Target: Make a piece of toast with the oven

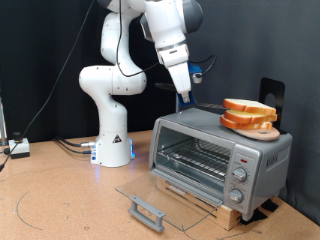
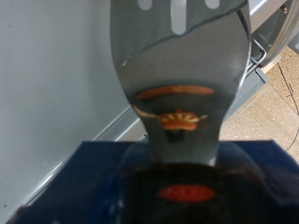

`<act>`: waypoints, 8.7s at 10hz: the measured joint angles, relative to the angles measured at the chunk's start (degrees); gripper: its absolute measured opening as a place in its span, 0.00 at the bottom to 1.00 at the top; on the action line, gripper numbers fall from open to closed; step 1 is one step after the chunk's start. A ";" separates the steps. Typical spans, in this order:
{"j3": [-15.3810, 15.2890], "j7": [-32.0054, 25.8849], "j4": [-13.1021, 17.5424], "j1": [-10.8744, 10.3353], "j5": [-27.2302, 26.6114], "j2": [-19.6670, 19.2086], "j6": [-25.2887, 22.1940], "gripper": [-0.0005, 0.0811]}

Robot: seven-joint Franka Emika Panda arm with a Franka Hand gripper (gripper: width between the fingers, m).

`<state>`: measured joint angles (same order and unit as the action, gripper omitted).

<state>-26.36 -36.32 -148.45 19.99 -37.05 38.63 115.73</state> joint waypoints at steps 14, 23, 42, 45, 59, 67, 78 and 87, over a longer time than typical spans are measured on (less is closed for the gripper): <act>-7.54 2.94 1.41 -0.03 -4.98 -3.31 2.30 0.49; -9.58 -2.42 0.64 -0.98 -16.76 -4.45 9.32 0.49; 9.20 -10.62 -0.94 9.43 -3.24 -2.73 -1.86 0.49; 12.42 -14.55 -1.17 13.19 0.73 -2.77 -1.42 0.49; 15.86 -30.25 -10.18 15.79 4.89 -11.99 9.85 0.49; 7.83 -33.51 -11.10 11.65 4.24 -15.94 17.36 0.49; -6.06 -25.03 -14.23 3.28 2.53 -10.20 20.32 0.49; -4.70 -28.49 -14.29 9.82 5.80 -10.27 21.45 0.49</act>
<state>-31.06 -64.81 -162.73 29.80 -31.24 28.37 137.18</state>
